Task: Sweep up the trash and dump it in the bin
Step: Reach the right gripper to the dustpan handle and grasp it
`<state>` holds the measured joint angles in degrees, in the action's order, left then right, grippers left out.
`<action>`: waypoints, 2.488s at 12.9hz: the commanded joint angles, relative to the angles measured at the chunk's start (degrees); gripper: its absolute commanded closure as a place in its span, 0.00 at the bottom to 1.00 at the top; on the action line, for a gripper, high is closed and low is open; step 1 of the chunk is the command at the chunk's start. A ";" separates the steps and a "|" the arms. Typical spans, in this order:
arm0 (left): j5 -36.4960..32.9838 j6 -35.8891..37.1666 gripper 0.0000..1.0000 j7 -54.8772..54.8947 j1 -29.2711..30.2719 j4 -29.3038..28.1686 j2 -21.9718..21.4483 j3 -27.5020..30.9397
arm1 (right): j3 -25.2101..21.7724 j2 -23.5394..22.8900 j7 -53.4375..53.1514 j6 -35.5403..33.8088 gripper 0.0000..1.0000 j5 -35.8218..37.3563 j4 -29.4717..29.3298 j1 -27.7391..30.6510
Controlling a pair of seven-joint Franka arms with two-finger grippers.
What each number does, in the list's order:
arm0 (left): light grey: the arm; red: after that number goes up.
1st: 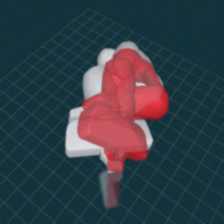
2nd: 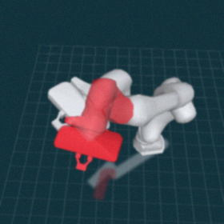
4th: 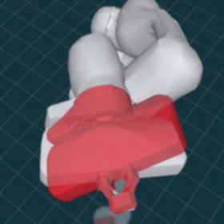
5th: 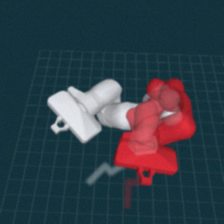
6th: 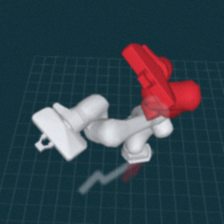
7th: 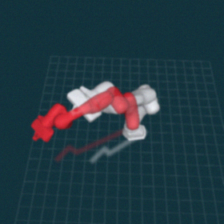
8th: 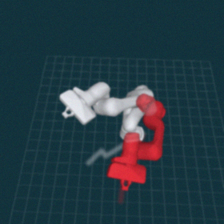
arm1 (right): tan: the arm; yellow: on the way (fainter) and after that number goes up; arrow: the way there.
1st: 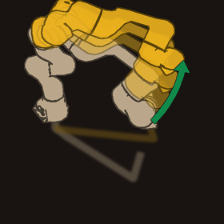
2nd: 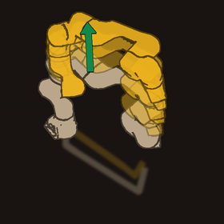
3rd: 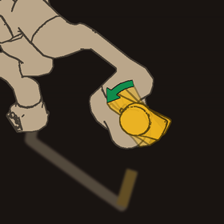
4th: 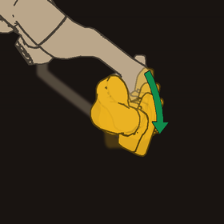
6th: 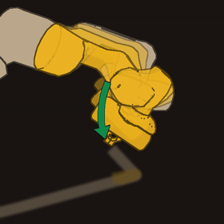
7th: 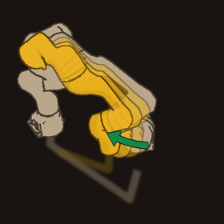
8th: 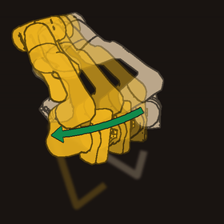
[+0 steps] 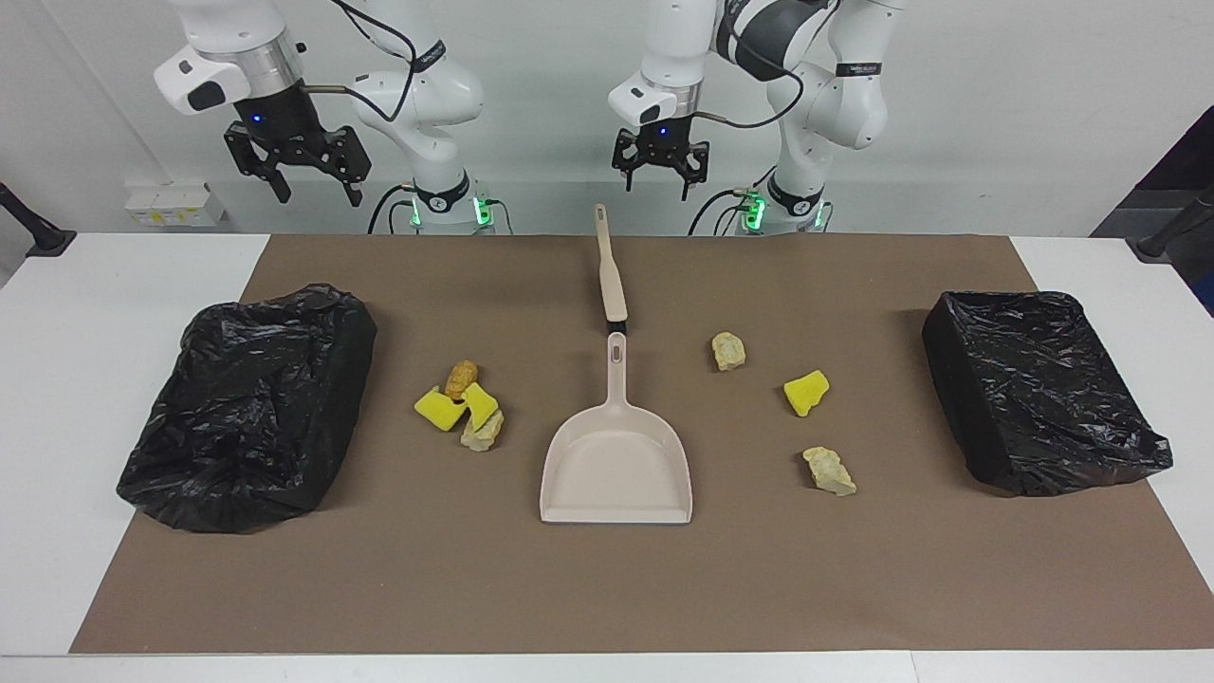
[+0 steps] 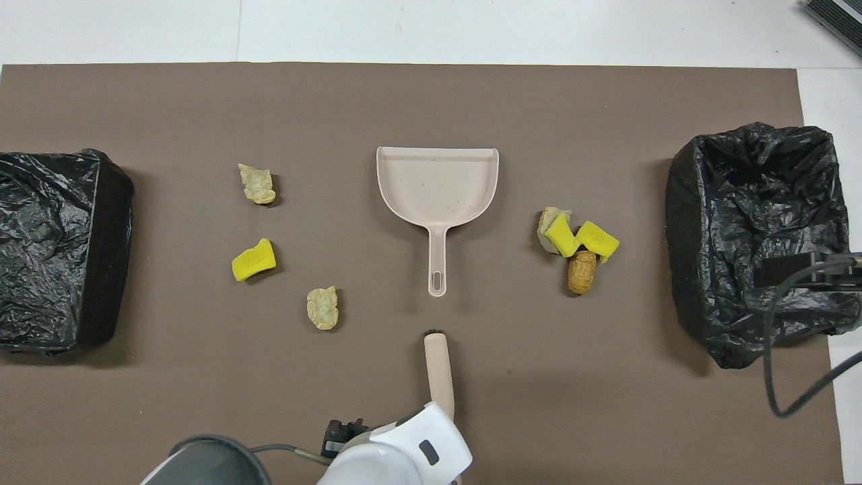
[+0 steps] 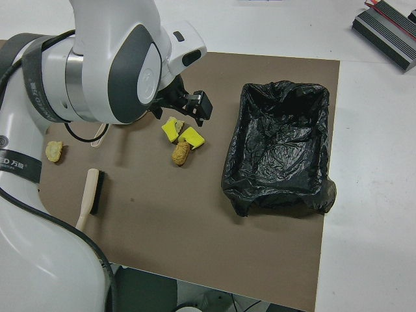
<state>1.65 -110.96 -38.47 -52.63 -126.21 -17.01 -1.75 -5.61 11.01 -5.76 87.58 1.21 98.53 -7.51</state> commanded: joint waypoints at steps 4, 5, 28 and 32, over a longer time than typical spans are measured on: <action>0.02 -12.25 0.00 -7.92 -7.12 -0.96 13.47 0.79 | 0.34 -7.31 -4.41 11.45 0.00 -0.68 1.22 -5.83; 0.02 -14.09 0.00 -10.11 -7.66 -1.92 13.93 0.79 | 0.34 -9.24 -6.78 12.77 0.00 -0.77 0.88 -7.15; -4.27 4.33 1.00 -3.49 -5.13 -4.74 7.18 1.40 | 1.65 -34.13 -25.89 37.21 0.00 -12.81 -1.16 -25.97; -6.65 7.68 1.00 5.68 3.91 -4.65 4.79 1.40 | 2.01 -33.43 -25.44 40.38 0.10 -12.90 2.54 -27.29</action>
<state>-3.13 -105.22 -34.96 -51.81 -130.64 -10.76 0.14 -3.98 -23.52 -32.15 126.50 -10.29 99.23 -34.68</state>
